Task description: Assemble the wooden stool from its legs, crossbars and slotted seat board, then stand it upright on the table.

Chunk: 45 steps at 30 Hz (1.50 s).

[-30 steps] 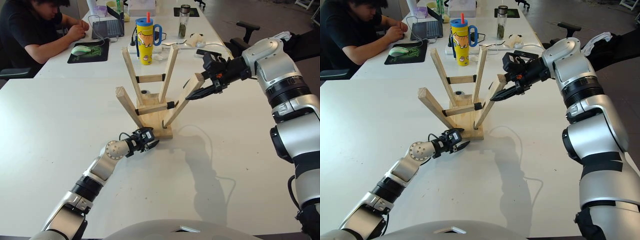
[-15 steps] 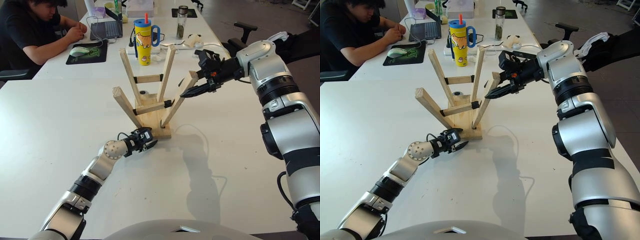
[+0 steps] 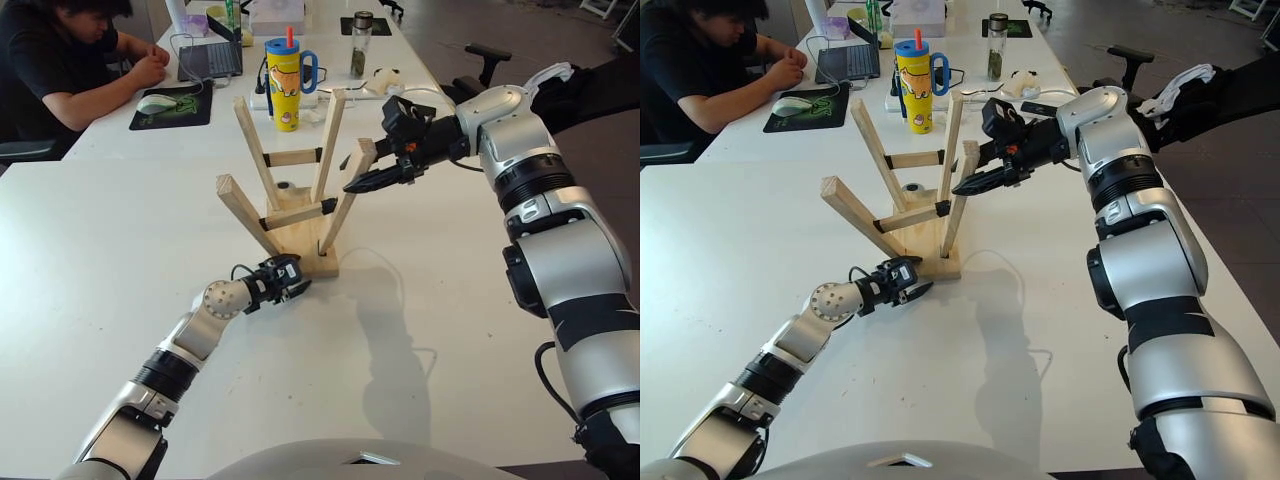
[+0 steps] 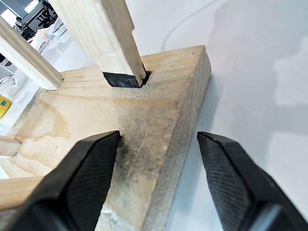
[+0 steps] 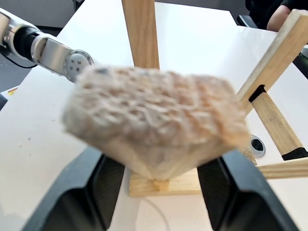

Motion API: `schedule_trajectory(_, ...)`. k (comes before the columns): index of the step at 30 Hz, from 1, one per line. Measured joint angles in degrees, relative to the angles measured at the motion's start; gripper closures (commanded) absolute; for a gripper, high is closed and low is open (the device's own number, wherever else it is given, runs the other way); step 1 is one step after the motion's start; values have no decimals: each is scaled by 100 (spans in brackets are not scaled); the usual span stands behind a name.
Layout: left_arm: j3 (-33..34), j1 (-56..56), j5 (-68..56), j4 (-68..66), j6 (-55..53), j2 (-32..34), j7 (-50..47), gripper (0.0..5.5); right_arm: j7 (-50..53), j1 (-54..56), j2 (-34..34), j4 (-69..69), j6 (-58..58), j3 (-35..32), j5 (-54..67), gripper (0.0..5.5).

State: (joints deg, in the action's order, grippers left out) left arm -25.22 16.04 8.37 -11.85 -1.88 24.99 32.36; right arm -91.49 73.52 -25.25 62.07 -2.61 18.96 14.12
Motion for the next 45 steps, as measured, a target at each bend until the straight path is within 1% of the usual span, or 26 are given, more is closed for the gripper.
schedule_trajectory(5,90,-50,-107,21,-9,72,53,253,140,-614,50,-809,-286,-276,206,344)
schedule_trajectory(9,211,-73,-288,17,-46,184,235,253,508,-1228,130,-1459,-551,-415,308,344)
schedule_trajectory(16,411,-159,-568,124,-218,303,440,253,991,-1745,388,-1885,-695,-659,541,344)
schedule_trajectory(23,736,-847,-617,710,-466,332,149,253,998,-1694,763,-1628,-592,-649,537,344)
schedule_trajectory(30,791,-837,-644,720,-522,278,161,253,1094,-1716,801,-1556,-519,-667,532,344)
schedule_trajectory(37,807,-683,-671,520,-413,186,317,253,1294,-1997,722,-1937,-572,-757,573,344)
schedule_trajectory(39,861,-695,-711,513,-414,125,323,253,1325,-2049,704,-2010,-586,-771,601,344)
schedule_trajectory(42,831,-825,-845,647,-289,-257,317,253,1535,-2154,799,-2216,-645,-771,653,344)
schedule_trajectory(45,990,-1008,-875,987,-64,-288,170,253,1594,-2226,804,-2373,-673,-772,680,344)
